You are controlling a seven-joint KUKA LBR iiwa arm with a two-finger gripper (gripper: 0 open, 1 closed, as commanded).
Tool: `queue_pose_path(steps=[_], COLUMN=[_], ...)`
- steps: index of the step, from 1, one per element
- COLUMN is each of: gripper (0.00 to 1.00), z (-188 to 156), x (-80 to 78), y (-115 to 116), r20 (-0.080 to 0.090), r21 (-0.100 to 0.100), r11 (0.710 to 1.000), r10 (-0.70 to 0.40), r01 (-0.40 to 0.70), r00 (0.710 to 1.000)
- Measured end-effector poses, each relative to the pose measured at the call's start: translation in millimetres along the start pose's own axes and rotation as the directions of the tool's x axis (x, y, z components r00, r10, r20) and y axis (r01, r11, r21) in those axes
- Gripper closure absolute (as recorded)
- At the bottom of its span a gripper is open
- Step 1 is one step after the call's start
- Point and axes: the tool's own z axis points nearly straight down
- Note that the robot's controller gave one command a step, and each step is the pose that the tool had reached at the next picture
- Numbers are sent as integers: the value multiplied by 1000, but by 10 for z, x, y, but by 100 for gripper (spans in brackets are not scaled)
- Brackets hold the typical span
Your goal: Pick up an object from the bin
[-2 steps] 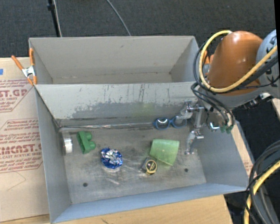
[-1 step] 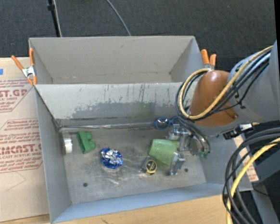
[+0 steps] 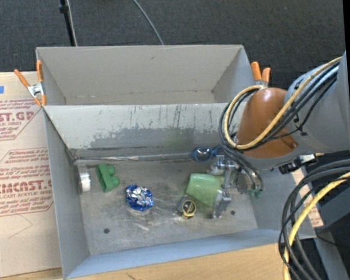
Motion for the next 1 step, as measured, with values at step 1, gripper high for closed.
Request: queue_pose_path(steps=[1], gripper=[100], z=[-1339], x=[117], y=[-141], r20=[9], r21=[2], r11=[999], r10=[-36], r01=[36], r00=[999])
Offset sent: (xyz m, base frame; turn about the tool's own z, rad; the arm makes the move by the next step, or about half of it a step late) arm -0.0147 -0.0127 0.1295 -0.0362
